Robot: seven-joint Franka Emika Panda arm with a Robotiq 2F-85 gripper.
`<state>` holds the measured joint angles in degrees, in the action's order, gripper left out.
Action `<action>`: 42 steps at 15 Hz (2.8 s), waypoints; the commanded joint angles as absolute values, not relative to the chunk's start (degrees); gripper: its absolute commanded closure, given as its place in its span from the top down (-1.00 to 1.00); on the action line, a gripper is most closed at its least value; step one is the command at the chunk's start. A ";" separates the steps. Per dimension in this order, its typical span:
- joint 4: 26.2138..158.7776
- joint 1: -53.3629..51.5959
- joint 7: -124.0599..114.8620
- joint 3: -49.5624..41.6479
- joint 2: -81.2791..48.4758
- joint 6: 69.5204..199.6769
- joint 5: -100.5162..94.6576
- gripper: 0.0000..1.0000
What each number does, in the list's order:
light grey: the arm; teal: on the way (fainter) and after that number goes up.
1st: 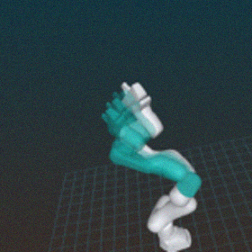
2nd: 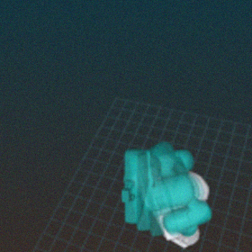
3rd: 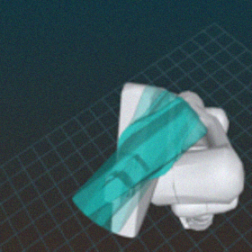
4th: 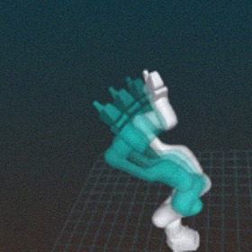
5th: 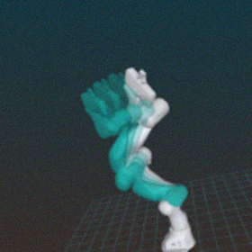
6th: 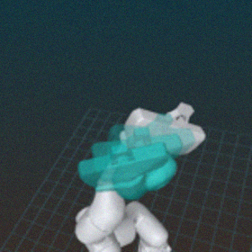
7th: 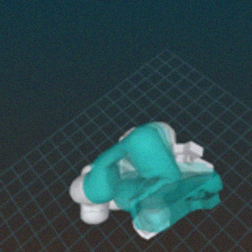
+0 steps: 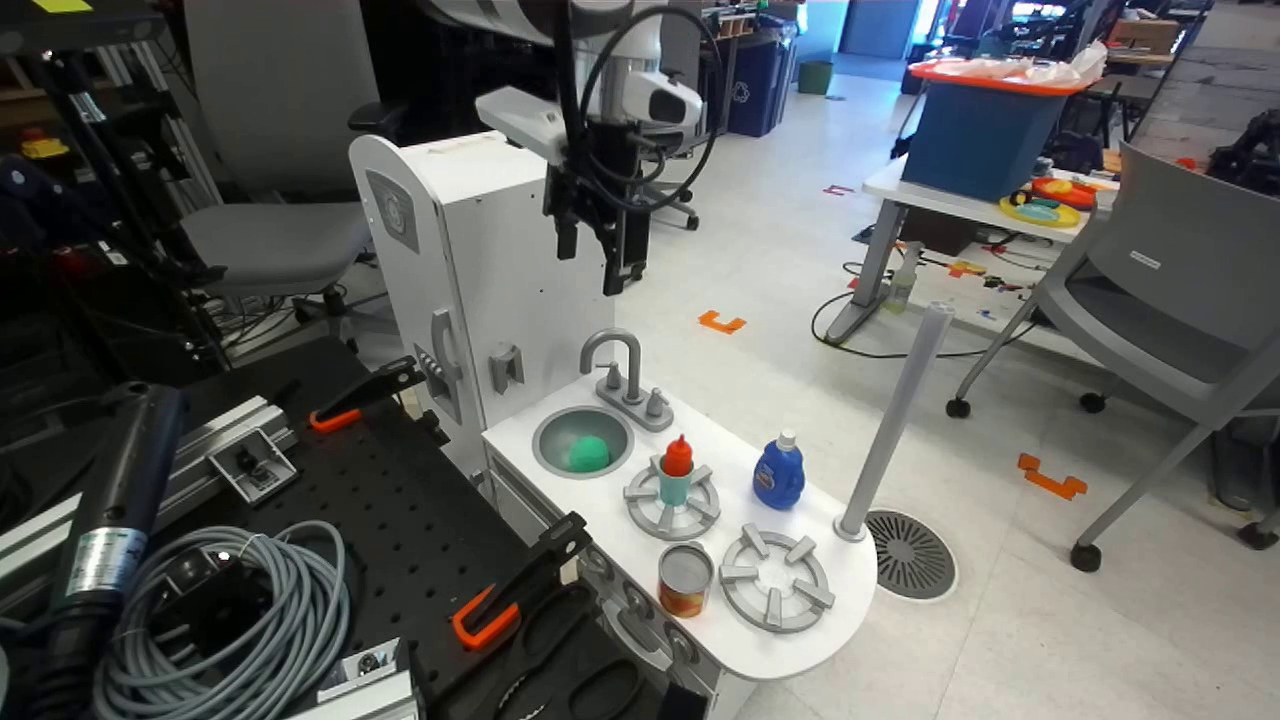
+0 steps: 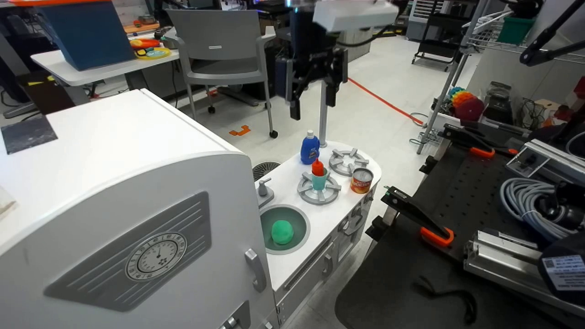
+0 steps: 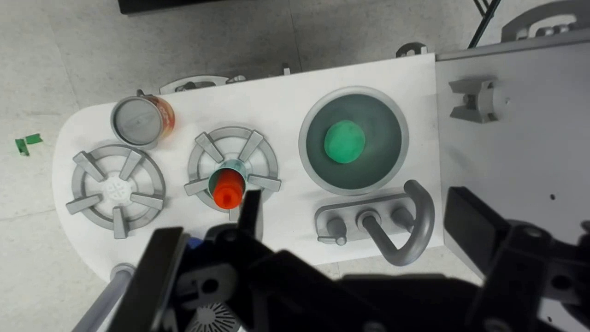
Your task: Turn the faucet to the right
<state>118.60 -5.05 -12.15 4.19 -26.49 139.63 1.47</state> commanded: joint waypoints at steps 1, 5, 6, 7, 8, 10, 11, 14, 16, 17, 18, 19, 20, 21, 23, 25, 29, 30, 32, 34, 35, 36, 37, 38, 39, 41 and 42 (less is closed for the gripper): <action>108.20 -7.46 -14.13 2.78 -37.73 142.46 1.39 1.00; 100.63 -10.06 -14.97 2.28 -46.37 144.50 1.26 1.00; 99.12 -10.75 -15.12 2.17 -48.14 145.00 1.19 1.00; 97.81 -11.40 -15.44 2.07 -49.60 144.96 1.24 1.00; 96.52 -12.13 -15.82 1.89 -51.15 145.02 1.21 1.00; 94.51 -13.72 -16.42 1.28 -53.76 145.48 0.67 1.00; 93.60 -14.53 -16.67 0.90 -54.97 145.70 0.38 1.00; 91.40 -16.31 -17.21 -0.27 -57.98 146.69 0.19 1.00; 89.92 -17.12 -17.57 -1.25 -59.89 147.73 0.05 1.00; 89.23 -17.28 -17.43 -1.49 -60.73 148.91 0.06 1.00; 88.61 -17.36 -17.18 -1.61 -61.41 150.13 0.16 1.00; 88.14 -17.42 -16.82 -1.69 -62.06 151.73 0.17 1.00; 87.62 -17.17 -16.54 -1.36 -62.54 152.64 0.58 1.00; 87.25 -17.02 -16.26 -1.07 -62.94 153.62 0.81 1.00; 86.88 -16.60 -15.59 0.02 -63.15 154.51 1.40 1.00; 86.53 -16.71 -15.51 0.28 -63.41 154.56 1.43 1.00; 87.06 -16.67 -15.88 -0.31 -63.73 154.29 1.32 1.00; 86.84 -16.64 -16.06 -0.65 -64.11 154.11 1.28 1.00; 86.66 -16.57 -16.39 -1.33 -64.67 153.82 1.26 1.00; 86.48 -16.72 -16.66 -2.16 -65.15 153.73 1.04 1.00; 86.34 -16.72 -16.85 -2.49 -65.30 153.64 1.03 1.00; 86.60 -16.73 -17.01 -2.75 -65.19 153.65 1.03 1.00; 86.86 -16.61 -17.05 -2.95 -65.05 153.51 1.06 1.00; 87.31 -16.34 -17.14 -3.10 -64.71 153.17 1.22 1.00; 87.93 -16.26 -17.33 -3.56 -64.30 153.19 1.17 1.00; 88.92 -16.04 -17.75 -5.05 -63.72 152.88 0.82 1.00; 89.01 -16.04 -18.07 -6.33 -63.73 152.95 0.45 1.00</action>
